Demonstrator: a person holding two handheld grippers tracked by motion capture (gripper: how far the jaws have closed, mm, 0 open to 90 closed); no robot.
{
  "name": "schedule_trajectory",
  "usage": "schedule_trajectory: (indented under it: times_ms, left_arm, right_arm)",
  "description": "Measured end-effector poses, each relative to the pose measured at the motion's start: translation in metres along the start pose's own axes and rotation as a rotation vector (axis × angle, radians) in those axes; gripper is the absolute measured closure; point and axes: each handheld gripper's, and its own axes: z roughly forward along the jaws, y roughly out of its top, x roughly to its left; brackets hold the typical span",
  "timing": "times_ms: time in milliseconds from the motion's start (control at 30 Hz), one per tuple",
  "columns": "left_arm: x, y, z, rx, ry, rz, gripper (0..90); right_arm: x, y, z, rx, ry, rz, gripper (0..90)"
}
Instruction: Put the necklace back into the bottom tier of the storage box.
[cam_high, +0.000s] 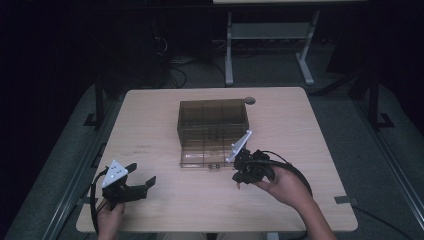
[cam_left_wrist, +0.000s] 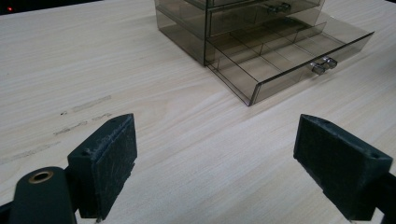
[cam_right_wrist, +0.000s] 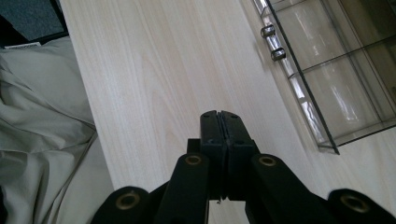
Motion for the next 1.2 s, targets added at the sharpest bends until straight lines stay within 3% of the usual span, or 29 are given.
schedule_trajectory:
  times_ms: [433, 800, 1200]
  left_arm:
    - [0.001, 0.000, 0.000, 0.003, -0.001, 0.006, 13.0]
    - [0.001, 0.000, 0.000, -0.007, -0.003, 0.001, 13.0]
    - [0.001, 0.000, 0.001, -0.001, -0.012, 0.003, 13.0]
  right_arm:
    - [-0.015, 0.018, -0.005, -0.032, 0.018, 0.004, 88.6]
    - [-0.027, 0.033, 0.004, -0.011, 0.032, 0.021, 88.6]
    - [-0.035, 0.052, 0.011, -0.014, 0.025, 0.005, 88.6]
